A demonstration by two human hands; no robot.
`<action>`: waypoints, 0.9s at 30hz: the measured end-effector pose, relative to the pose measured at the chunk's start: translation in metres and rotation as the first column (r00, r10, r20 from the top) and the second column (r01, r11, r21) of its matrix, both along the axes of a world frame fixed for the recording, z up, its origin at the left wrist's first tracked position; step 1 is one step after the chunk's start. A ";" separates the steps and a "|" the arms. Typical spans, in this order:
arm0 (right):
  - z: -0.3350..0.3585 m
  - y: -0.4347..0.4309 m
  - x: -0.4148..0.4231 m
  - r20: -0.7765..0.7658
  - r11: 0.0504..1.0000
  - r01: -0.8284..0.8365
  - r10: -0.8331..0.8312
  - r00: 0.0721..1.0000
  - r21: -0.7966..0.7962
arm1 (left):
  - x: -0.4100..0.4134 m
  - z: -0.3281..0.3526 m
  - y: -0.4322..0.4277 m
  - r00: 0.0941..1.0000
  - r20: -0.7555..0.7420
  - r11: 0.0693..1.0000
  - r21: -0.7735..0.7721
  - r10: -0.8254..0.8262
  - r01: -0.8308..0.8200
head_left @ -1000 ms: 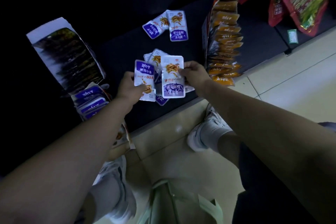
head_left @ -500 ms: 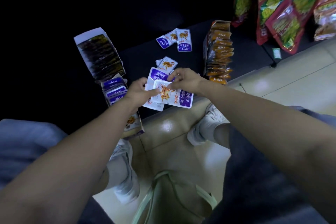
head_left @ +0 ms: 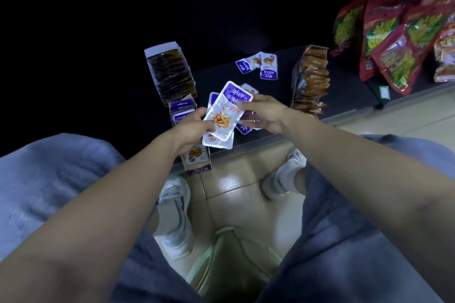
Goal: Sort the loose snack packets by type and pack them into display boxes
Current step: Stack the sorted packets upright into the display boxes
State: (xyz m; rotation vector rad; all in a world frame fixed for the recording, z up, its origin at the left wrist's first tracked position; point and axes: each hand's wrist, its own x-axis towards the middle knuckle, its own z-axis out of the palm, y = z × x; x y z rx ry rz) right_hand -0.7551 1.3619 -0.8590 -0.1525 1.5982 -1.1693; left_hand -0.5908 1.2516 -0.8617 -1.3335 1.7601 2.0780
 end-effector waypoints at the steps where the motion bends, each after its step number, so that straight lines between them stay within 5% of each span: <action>1: 0.002 -0.002 0.004 0.012 0.999 -0.040 0.040 0.999 -0.015 | 0.001 0.001 0.001 1.000 0.007 1.000 -0.002 -0.014 0.014; 5: 0.008 -0.011 0.021 -0.100 0.981 -0.190 0.187 0.977 -0.029 | 0.015 0.010 0.003 1.000 -0.026 0.998 0.054 0.013 -0.012; 11: 0.004 -0.026 0.043 -0.128 0.988 -0.153 0.149 0.981 -0.024 | 0.035 -0.001 -0.002 0.995 -0.042 0.995 -0.047 0.087 -0.089; 15: -0.001 -0.028 0.059 -0.063 0.912 -0.410 0.410 0.910 0.024 | 0.046 -0.008 -0.003 0.994 -0.052 0.992 -0.069 0.098 -0.101; 17: -0.005 -0.030 0.065 -0.112 0.910 -0.414 0.413 0.904 0.022 | 0.052 -0.010 -0.003 0.994 -0.038 0.991 -0.073 0.107 -0.109; 23: -0.022 -0.045 0.072 -0.273 0.960 -0.279 0.276 0.922 0.028 | 0.072 -0.035 -0.020 0.974 0.164 0.948 -0.301 0.154 -0.099; 27: -0.044 -0.046 0.091 -0.377 0.902 -0.415 0.428 0.821 0.120 | 0.078 -0.055 -0.020 0.965 0.255 0.972 -0.233 0.061 0.000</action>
